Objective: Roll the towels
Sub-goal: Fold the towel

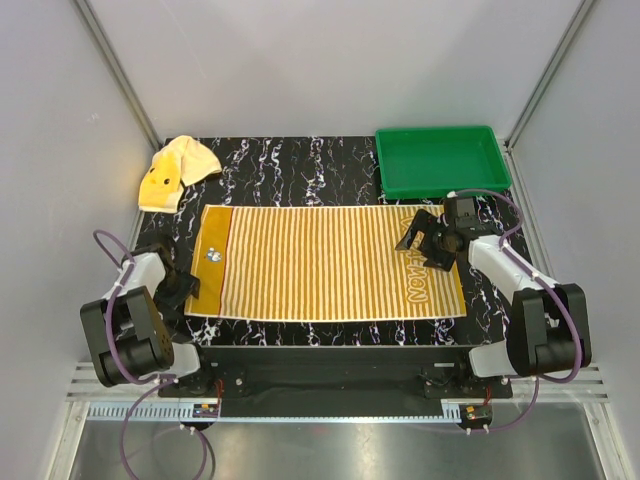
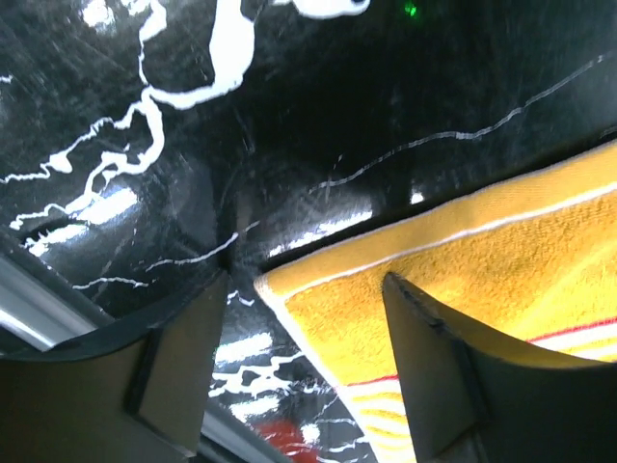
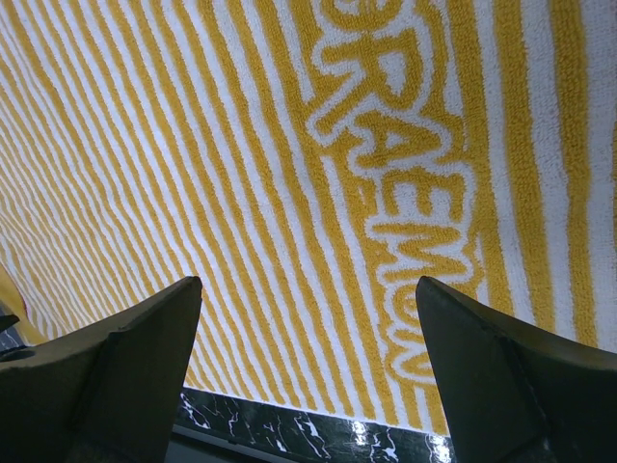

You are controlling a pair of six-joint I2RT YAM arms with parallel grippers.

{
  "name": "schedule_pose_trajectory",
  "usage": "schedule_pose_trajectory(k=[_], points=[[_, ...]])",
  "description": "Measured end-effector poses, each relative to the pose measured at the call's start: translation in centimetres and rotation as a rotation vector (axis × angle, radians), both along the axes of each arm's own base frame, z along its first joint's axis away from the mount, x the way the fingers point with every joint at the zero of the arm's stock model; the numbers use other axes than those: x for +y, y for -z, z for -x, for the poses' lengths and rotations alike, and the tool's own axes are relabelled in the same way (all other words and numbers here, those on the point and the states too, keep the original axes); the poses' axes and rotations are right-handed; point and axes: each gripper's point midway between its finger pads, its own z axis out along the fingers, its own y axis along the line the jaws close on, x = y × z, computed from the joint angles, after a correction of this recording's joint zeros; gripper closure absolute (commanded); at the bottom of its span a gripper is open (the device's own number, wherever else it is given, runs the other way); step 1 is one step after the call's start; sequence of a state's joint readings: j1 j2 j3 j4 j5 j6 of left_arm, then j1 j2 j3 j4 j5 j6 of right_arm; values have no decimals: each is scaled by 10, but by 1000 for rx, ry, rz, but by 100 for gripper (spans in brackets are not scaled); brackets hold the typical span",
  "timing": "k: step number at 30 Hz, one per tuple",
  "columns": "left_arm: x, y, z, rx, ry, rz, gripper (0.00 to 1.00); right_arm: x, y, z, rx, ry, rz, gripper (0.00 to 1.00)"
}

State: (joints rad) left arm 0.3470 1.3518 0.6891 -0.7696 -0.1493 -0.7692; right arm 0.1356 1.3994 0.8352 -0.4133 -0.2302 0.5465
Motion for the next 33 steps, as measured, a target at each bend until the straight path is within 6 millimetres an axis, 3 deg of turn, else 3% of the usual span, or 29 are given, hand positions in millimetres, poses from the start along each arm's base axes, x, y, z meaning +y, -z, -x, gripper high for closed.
schedule_pose_trajectory(k=[4,7,8,11,15,25,28,33], points=[[2,2,-6,-16,2,-8,44,-3,1,-1,-1,5,2,0],[3,2,-9,-27,3,-13,60,-3,2,0,0,3,4,0],[4,2,-10,-30,4,-17,70,-4,3,0,1,3,5,0],[6,2,-13,-43,9,-23,81,-5,6,2,9,3,7,0],[6,1,-15,-52,18,-27,89,-7,7,3,13,7,11,0],[1,-9,-25,-151,54,-17,95,-23,-9,15,-8,72,31,0],[-3,-18,-32,-207,64,-4,95,-44,-13,24,-3,163,28,0],[-11,-29,-45,-295,92,35,96,-84,-1,52,104,345,39,2]])
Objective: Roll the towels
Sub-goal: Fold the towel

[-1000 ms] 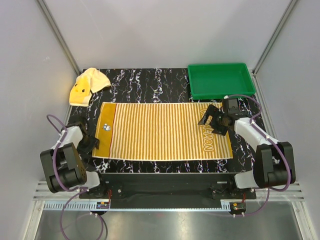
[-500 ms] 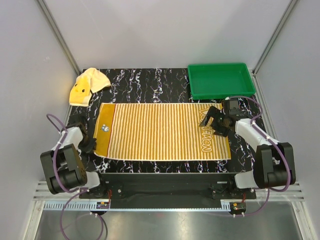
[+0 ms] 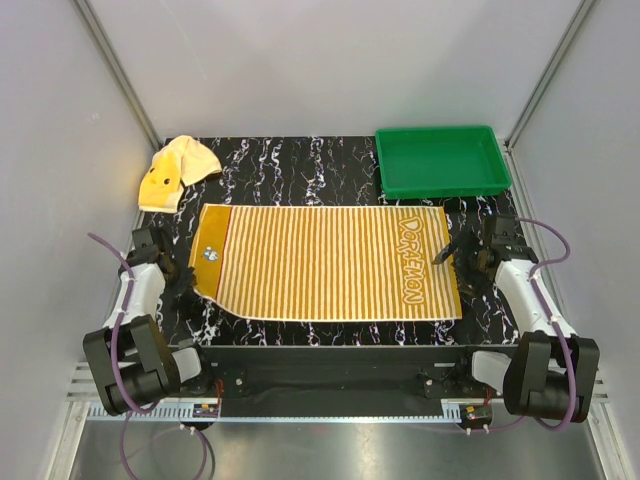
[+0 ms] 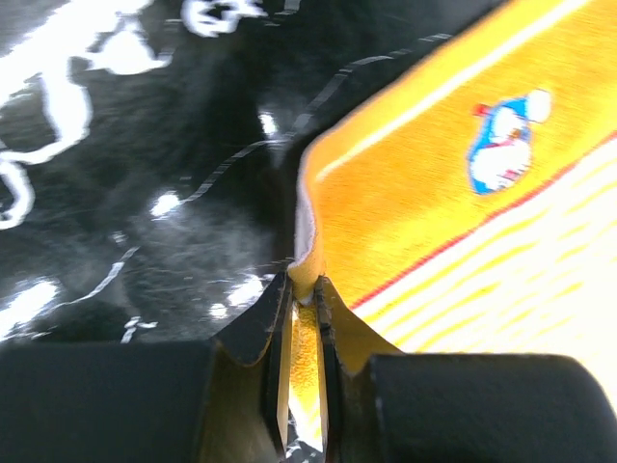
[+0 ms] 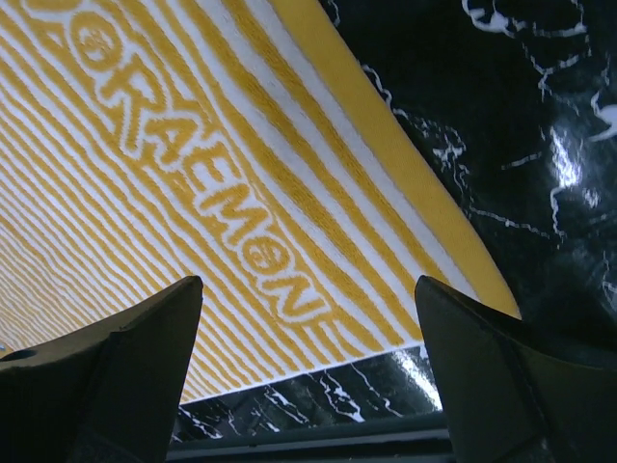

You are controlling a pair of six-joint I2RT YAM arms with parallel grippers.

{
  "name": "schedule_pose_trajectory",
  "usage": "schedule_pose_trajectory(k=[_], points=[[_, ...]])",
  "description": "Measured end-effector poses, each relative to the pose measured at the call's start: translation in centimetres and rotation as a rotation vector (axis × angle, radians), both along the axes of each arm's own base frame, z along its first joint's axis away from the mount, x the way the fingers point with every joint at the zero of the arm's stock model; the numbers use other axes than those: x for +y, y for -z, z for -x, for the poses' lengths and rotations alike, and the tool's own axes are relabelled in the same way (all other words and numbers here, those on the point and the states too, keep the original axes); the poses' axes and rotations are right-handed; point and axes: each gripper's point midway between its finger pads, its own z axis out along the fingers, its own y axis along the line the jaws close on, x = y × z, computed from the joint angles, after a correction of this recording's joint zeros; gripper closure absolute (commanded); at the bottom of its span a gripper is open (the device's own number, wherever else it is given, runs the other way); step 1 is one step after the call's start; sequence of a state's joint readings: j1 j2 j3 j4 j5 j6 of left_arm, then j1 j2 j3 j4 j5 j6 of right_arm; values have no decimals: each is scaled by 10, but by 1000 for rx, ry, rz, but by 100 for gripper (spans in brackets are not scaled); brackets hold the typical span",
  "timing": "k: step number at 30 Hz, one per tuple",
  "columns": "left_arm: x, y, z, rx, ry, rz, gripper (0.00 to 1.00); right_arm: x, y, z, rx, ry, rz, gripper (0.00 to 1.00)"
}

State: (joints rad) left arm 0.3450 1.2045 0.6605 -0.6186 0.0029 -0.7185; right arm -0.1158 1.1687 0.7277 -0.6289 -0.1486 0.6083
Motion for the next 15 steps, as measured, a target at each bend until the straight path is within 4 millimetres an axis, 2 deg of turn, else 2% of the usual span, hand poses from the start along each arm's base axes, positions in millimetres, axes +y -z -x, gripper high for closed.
schedule_pose_trajectory(k=[8,15], points=[[-15,-10,-23,-121,67,76,96,4,7,37,170,52,-32,2],[-31,-13,-33,-189,118,152,96,0,18,65,332,120,-15,3]])
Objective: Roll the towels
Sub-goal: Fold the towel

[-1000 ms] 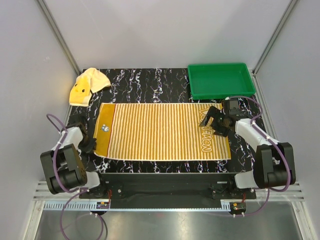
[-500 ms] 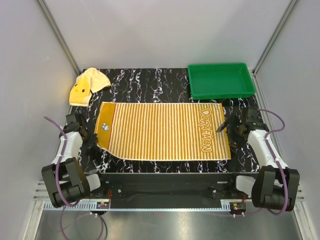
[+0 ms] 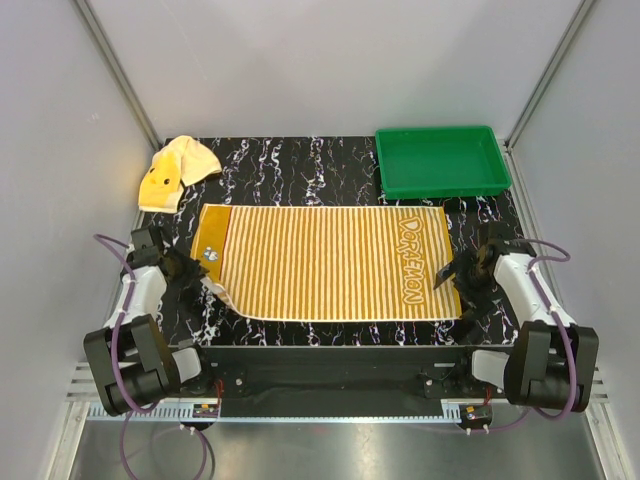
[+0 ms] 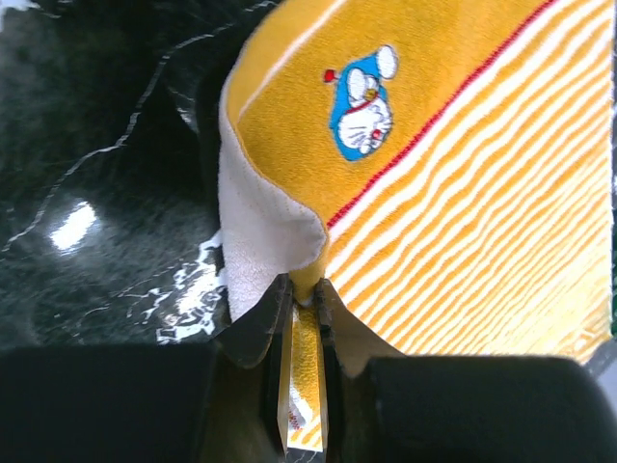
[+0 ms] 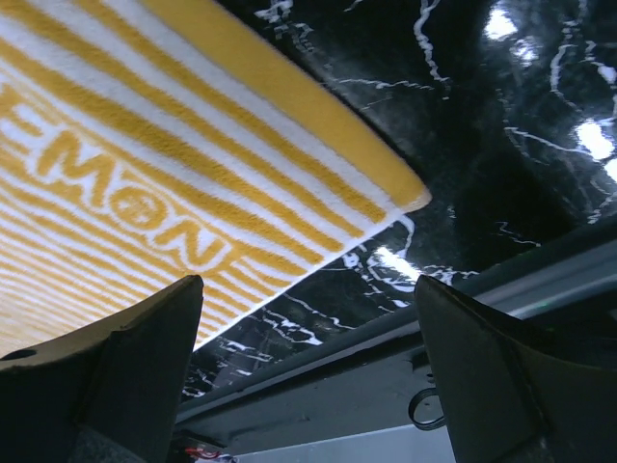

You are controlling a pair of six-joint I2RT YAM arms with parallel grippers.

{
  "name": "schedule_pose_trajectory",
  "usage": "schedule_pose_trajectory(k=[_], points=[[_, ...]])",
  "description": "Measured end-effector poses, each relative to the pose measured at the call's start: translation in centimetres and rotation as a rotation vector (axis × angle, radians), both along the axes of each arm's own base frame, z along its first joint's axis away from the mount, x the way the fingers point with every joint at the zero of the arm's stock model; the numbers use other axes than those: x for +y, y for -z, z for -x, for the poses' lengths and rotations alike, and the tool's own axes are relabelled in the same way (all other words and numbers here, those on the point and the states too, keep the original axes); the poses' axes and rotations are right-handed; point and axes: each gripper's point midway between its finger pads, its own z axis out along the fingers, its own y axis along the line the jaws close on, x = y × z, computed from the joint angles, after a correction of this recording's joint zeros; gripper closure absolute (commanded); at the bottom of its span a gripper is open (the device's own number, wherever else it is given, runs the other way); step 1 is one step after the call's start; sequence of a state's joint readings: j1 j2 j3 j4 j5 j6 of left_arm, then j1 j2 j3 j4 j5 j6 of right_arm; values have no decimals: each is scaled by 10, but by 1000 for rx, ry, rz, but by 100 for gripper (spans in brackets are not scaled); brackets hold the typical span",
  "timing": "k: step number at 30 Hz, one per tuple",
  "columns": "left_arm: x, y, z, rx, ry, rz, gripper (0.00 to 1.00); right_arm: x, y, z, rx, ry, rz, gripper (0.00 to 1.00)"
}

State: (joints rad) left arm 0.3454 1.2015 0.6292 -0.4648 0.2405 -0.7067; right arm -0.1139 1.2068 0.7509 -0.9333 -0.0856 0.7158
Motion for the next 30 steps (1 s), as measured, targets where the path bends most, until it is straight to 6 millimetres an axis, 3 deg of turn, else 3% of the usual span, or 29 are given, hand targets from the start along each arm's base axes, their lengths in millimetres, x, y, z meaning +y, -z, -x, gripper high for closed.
schedule_pose_trajectory(k=[8,14,23,25,30], points=[[-5,-5,-7,-60,16,74,96,-8,22,15,175,30,39,6],[-6,-4,-8,-82,18,110,96,-12,36,20,239,58,59,18],[-6,-4,-8,-92,16,131,97,-16,48,16,244,81,80,58],[-5,-4,-8,-92,13,131,97,-16,49,15,239,80,81,60],[-3,-4,-8,-92,8,131,97,-16,50,10,240,68,82,83]])
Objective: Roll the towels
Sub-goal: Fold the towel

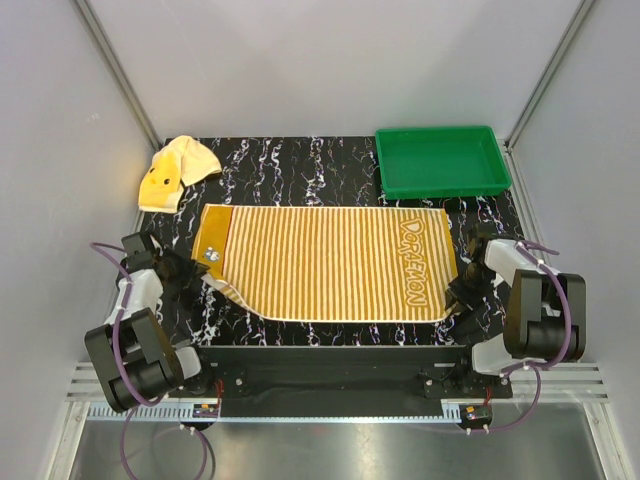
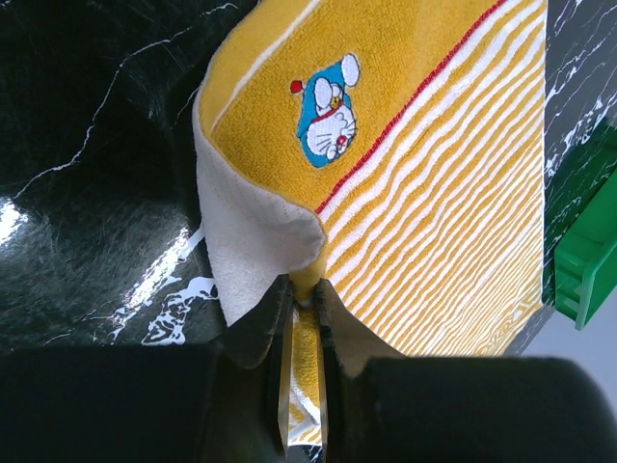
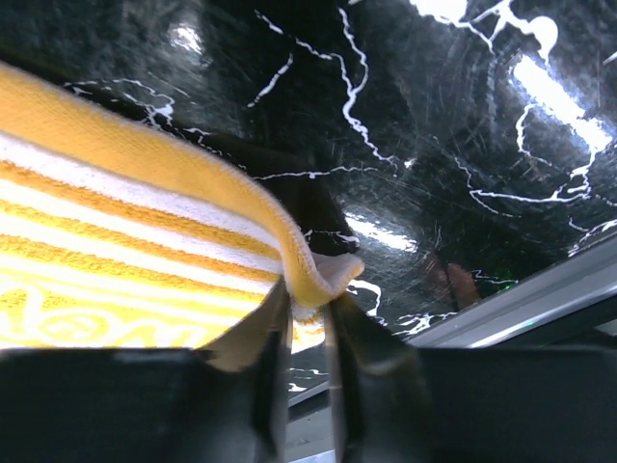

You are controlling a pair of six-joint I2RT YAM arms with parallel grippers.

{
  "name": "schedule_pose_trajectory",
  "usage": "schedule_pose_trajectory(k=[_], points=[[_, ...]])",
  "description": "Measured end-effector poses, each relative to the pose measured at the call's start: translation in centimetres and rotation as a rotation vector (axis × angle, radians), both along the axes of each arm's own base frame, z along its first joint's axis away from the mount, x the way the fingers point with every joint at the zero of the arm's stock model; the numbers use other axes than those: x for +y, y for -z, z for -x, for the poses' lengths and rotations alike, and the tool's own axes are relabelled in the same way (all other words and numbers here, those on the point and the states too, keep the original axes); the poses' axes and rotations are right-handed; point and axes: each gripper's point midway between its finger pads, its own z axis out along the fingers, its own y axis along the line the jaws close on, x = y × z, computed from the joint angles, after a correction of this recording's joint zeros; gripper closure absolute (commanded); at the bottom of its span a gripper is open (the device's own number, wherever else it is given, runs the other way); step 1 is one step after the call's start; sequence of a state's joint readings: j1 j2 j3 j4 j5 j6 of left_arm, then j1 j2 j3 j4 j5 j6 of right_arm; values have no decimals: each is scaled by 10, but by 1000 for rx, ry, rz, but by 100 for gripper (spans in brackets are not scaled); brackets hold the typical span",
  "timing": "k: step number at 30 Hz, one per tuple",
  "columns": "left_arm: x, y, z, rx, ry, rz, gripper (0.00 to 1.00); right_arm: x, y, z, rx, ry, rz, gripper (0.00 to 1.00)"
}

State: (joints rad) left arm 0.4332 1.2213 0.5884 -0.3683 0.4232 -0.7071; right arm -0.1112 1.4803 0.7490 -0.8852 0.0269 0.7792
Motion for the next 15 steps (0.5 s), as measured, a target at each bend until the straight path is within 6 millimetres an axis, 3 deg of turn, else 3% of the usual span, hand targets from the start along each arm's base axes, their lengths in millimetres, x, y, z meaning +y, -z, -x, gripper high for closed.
schedule_pose_trajectory(k=[3,10,15], points=[[1,0,0,0,-2,0,98,0,0,-1,-5,-8,-1,92],[1,1,2,10,0,-1,100,-1,-5,-5,-41,-23,2,91],[-1,-1,11,46,20,-11,100,0,-31,-19,-182,-27,7,90]])
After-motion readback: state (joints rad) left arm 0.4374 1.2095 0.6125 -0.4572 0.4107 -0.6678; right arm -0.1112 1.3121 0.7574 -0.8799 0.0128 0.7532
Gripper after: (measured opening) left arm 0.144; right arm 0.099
